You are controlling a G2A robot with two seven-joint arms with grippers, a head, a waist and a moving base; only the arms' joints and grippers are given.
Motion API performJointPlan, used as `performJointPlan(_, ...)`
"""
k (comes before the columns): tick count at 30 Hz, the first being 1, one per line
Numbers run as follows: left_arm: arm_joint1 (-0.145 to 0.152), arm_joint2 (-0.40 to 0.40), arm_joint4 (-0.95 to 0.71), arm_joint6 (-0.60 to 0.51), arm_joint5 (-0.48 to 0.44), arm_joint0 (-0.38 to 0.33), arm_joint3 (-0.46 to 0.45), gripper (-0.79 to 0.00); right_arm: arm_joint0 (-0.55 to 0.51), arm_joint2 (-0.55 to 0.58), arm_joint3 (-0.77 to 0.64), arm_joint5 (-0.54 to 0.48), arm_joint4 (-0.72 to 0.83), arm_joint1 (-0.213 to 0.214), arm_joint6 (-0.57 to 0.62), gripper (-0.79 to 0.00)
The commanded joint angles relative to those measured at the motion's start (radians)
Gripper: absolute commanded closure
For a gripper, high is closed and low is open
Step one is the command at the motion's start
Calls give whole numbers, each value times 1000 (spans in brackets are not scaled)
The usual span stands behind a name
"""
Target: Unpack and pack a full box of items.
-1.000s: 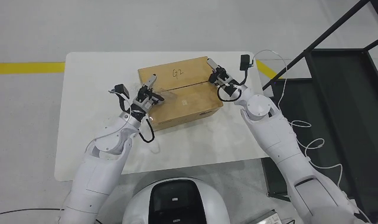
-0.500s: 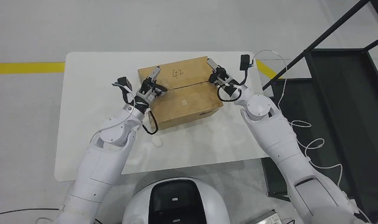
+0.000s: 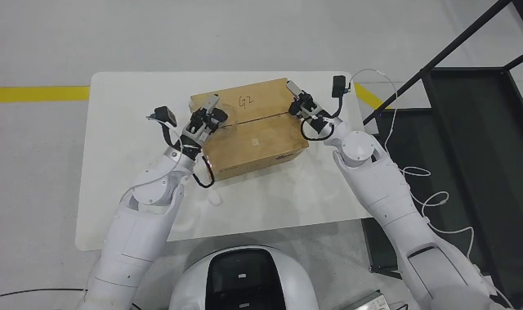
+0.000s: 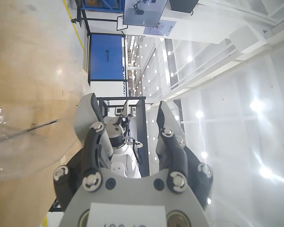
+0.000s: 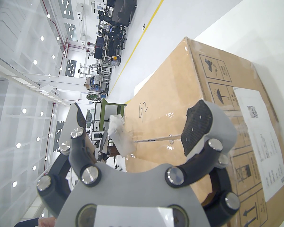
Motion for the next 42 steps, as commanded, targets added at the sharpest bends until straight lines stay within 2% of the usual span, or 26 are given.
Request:
performJointPlan(1, -1, -1, 4, 4, 13, -6, 9, -785, 0, 0, 0, 0, 0, 0, 0, -785)
performJointPlan(11, 2, -14, 24, -10, 97, -3, 22, -785, 0, 0, 0, 0, 0, 0, 0, -785)
performJointPlan(18, -5, 2, 16, -15, 94, -20, 18, -785, 0, 0, 0, 0, 0, 0, 0, -785)
performJointPlan(29, -16, 35, 22, -26, 118, -69, 73, -773, 0, 0, 0, 0, 0, 0, 0, -785)
performJointPlan(32, -19, 39, 20, -29, 120, -78, 80, -369, 0, 0, 0, 0, 0, 0, 0, -785)
performJointPlan(35, -21, 44, 24, -34, 132, -88, 92, -203, 0, 0, 0, 0, 0, 0, 0, -785)
performJointPlan(36, -22, 45, 24, -35, 135, -90, 94, -83, 0, 0, 0, 0, 0, 0, 0, -785)
performJointPlan(37, -22, 46, 30, -34, 137, -93, 97, -9, 0, 0, 0, 0, 0, 0, 0, -785)
performJointPlan(42, -22, 42, 46, -41, 150, -98, 98, 0, 0, 0, 0, 0, 0, 0, 0, -785)
